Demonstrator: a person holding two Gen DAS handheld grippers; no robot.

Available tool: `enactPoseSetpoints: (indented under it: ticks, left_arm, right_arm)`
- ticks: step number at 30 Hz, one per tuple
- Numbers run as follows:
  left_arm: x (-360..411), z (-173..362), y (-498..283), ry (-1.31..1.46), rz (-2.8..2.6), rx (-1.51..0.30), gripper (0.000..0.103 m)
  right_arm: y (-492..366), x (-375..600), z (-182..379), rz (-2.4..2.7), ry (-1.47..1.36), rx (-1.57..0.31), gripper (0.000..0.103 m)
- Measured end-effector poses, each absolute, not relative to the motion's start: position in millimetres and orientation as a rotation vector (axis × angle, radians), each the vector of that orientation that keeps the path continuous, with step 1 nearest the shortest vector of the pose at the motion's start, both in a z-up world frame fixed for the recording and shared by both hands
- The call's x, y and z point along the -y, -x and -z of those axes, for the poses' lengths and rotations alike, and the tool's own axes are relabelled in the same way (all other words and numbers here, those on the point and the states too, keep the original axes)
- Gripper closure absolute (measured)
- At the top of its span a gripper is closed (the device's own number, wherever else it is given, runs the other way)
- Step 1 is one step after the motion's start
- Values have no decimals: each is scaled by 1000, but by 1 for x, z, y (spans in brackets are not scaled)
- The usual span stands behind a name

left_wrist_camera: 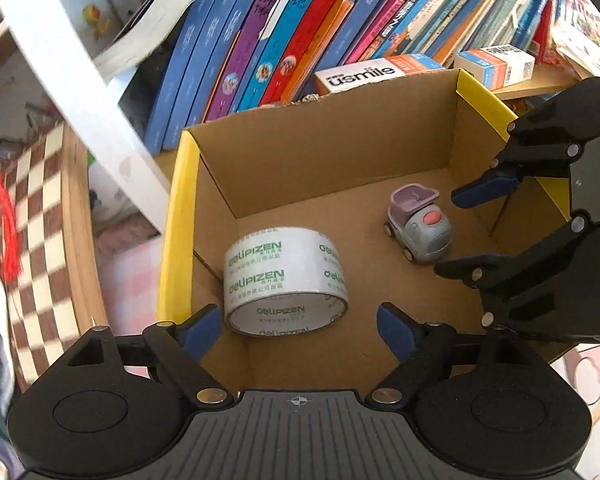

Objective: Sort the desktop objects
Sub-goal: 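Withdraw both open tools from the yellow box back over the desk mat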

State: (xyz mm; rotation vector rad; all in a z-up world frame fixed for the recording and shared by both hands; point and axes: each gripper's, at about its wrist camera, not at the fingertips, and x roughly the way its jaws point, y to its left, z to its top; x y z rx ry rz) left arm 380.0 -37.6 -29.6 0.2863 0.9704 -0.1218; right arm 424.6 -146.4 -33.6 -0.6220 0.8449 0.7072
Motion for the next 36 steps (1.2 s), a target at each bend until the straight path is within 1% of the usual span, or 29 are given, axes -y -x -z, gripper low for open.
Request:
enactPoseSetpoints:
  ticks: [3, 7, 8, 9, 12, 15, 22, 27, 30, 36]
  left_arm:
    - [38, 29, -378, -277, 107, -971, 17]
    - [36, 27, -378, -281, 116, -969, 16]
    - [36, 25, -376, -285, 112, -958, 16]
    - [37, 23, -373, -291, 106, -947, 15]
    - [37, 10, -361, -302, 79, -880, 12]
    - [37, -1, -348, -288, 72, -826, 7]
    - [36, -27, -314, -280, 73, -729, 6]
    - [30, -48, -286, -250, 62, -672, 2]
    - [22, -61, -267, -206, 51, -648, 1]
    - [5, -78, -221, -155, 30, -618, 1]
  right_arm:
    - [-424, 147, 32, -724, 609, -841, 53]
    - [-420, 147, 30, -725, 595, -849, 49]
    - [-419, 146, 29, -717, 594, -843, 43]
    - [-417, 147, 27, -700, 590, -833, 34]
    - [-411, 153, 16, -666, 558, -805, 25]
    - [-407, 160, 4, -639, 513, -784, 24]
    - [-381, 175, -28, -571, 451, -702, 21]
    - [-345, 192, -49, -517, 363, -663, 16]
    - [-323, 203, -61, -485, 304, -644, 12]
    - [-274, 223, -80, -426, 205, -616, 10]
